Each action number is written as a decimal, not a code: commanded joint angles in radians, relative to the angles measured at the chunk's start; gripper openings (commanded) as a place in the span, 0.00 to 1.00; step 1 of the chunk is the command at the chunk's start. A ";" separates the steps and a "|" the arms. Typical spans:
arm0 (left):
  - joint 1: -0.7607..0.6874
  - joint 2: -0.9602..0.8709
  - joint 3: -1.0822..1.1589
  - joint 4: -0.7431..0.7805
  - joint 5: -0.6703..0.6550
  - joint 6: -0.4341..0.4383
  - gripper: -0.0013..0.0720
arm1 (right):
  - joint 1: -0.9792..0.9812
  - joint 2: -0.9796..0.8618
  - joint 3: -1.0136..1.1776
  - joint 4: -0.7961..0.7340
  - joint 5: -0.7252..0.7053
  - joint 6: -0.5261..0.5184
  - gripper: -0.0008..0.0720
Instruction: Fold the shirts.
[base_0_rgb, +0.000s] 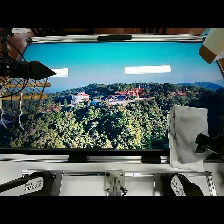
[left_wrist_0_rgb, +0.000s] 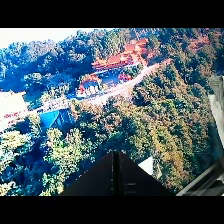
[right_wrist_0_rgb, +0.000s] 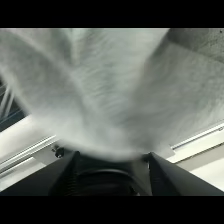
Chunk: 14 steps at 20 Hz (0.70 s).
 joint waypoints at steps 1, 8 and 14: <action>0.000 0.000 0.000 0.011 0.000 0.000 0.06 | 0.000 0.001 -0.027 -0.043 0.005 -0.023 0.76; -0.106 0.000 0.046 0.655 -0.021 -0.196 0.06 | 0.076 -0.006 0.497 0.259 -0.516 0.023 0.76; -0.297 -0.022 0.000 0.920 -0.085 -0.418 0.98 | 0.713 -0.281 0.544 0.096 -0.362 0.224 0.79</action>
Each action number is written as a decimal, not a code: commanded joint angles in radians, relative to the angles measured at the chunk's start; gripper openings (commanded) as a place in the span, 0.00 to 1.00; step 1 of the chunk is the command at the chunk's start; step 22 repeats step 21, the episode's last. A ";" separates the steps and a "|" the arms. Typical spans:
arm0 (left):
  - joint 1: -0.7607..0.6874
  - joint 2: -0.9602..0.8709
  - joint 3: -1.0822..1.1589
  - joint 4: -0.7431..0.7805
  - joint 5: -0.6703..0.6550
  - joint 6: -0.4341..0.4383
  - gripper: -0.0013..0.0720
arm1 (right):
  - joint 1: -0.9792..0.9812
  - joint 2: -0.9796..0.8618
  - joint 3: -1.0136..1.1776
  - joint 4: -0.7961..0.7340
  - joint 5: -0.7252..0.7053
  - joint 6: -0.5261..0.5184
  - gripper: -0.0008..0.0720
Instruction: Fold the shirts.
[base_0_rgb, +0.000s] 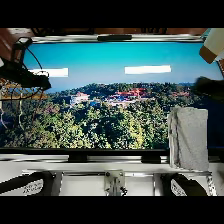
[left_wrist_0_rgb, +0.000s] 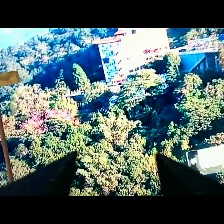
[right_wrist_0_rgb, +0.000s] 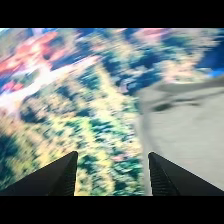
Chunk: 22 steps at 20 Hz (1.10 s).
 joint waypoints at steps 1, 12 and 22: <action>-0.075 -0.003 -0.060 0.131 -0.042 -0.166 0.98 | 0.298 -0.212 0.034 0.014 0.110 0.091 0.79; -0.079 0.124 -0.340 0.050 0.040 -0.241 0.98 | 0.332 -0.362 0.034 0.098 0.180 0.069 0.79; -0.079 0.121 -0.340 0.050 0.066 -0.241 0.98 | 0.332 -0.362 0.034 0.098 0.181 0.069 0.79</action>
